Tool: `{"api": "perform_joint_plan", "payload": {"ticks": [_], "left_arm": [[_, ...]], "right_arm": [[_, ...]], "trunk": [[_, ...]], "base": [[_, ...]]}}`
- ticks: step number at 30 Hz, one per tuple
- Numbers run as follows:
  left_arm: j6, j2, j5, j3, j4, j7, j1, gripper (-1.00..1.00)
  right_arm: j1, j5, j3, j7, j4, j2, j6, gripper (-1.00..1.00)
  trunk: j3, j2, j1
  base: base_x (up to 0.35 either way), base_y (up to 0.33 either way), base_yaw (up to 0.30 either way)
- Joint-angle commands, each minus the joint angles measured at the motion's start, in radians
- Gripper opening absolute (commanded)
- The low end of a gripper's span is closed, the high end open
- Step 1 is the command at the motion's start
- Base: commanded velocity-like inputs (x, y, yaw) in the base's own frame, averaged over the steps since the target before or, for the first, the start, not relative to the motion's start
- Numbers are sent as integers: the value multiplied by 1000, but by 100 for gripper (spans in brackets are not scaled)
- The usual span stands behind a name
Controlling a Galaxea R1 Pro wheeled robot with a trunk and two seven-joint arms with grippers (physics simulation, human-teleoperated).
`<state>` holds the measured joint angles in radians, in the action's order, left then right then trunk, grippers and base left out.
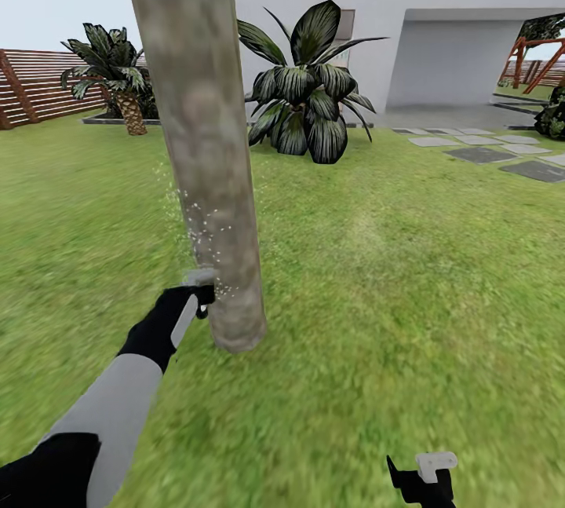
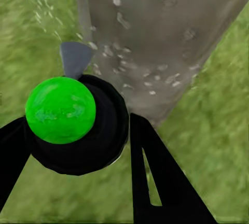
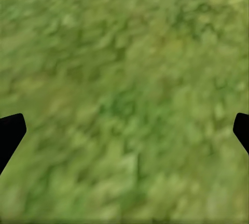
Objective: In the garden, pick up the pesticide atomizer on the floor and spray pesticide onto both trees until each tree trunk is fully covered.
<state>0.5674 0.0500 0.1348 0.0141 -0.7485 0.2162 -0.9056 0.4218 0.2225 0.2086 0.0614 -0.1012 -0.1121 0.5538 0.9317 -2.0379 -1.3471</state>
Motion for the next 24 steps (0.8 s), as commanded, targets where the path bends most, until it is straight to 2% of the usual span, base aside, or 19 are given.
{"api": "perform_joint_plan", "payload": {"ticks": [1, 3, 4, 5, 7, 10, 17, 24], "left_arm": [[-8, 3, -13, 0, 7, 5, 18, -100], [-28, 5, -51, 2, 11, 10, 56, -100], [-57, 5, -60, 3, 14, 9, 73, -100], [-122, 5, -68, 4, 25, 9, 104, -100], [-169, -2, -71, 6, 36, 7, 145, -100], [-184, -4, -74, 5, 38, 2, 199, -100], [-184, 2, -71, 4, 35, 0, 227, -100], [-184, 4, -71, 4, 35, 0, 228, -100]], "right_arm": [[0, 0, 0, 0, 0, 0, 0, 100], [0, 0, 0, 0, 0, 0, 0, 100], [0, 0, 0, 0, 0, -1, 0, 100], [0, 0, 0, 0, 0, 0, 0, 100], [0, 0, 0, -2, 0, 0, 0, 100], [0, 0, 0, -3, 0, -1, 0, 100], [0, 1, 0, -3, 0, -1, 0, 100], [0, 0, 0, -2, 0, -1, 0, 100]], "trunk": [[0, 0, 0], [0, 0, 0], [0, 0, 0], [0, 0, 0], [0, 0, 0], [0, 0, 0], [0, 0, 0], [0, 0, 0]], "base": [[0, 0, 0], [0, 0, 0], [0, 0, 0], [0, 0, 0], [0, 0, 0], [0, 0, 0], [0, -21, 0], [0, -237, 0]]}}
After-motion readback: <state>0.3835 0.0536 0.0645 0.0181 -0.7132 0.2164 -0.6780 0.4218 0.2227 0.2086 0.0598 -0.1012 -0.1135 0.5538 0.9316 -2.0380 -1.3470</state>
